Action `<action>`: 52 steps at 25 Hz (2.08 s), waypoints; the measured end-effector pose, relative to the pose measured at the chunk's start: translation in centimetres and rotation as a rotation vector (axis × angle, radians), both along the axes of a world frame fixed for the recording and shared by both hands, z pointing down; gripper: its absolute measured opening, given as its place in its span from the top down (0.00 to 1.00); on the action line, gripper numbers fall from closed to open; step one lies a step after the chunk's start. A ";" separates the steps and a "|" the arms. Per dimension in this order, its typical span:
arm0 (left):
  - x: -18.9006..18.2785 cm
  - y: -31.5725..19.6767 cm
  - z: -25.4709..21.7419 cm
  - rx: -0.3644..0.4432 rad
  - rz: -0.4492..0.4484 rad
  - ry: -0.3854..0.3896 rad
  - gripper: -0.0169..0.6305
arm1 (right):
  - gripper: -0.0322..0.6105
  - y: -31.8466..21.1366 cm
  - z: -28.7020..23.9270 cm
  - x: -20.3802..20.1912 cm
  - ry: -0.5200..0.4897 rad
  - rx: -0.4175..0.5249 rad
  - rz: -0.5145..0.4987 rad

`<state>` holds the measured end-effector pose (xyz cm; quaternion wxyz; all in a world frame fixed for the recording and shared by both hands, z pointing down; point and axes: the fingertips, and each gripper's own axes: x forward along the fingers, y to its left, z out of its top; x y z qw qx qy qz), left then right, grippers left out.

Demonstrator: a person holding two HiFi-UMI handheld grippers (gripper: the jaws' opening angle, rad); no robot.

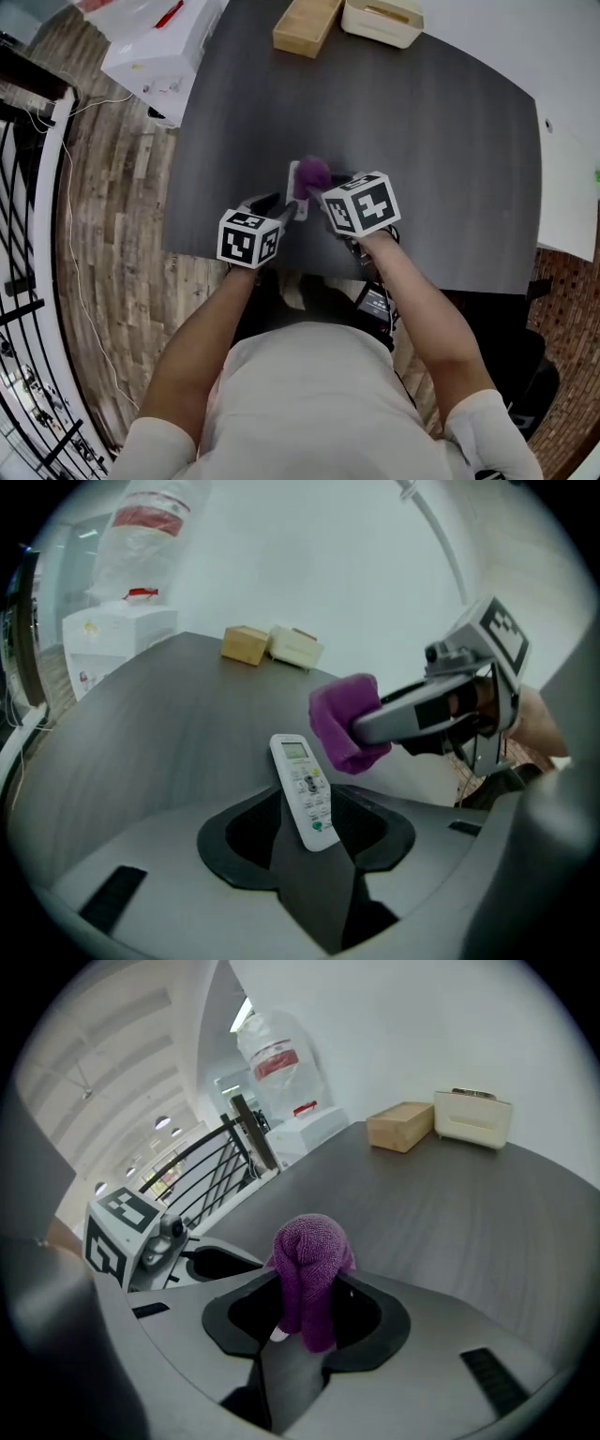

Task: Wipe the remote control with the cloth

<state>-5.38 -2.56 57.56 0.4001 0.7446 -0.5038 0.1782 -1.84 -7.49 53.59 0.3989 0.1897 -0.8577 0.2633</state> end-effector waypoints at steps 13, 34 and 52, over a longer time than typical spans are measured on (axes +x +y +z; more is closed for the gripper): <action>0.0 -0.4 2.5 -0.135 -0.044 0.183 0.78 | 0.74 -1.8 3.2 -1.5 0.168 -0.017 0.018; 0.4 -0.7 1.7 -0.110 -0.015 0.238 0.78 | 0.74 -2.7 1.9 4.0 0.242 0.073 0.139; -0.7 -10.7 -0.1 -0.023 0.449 -0.043 0.79 | 0.74 3.4 2.4 -0.5 0.214 -0.003 -0.002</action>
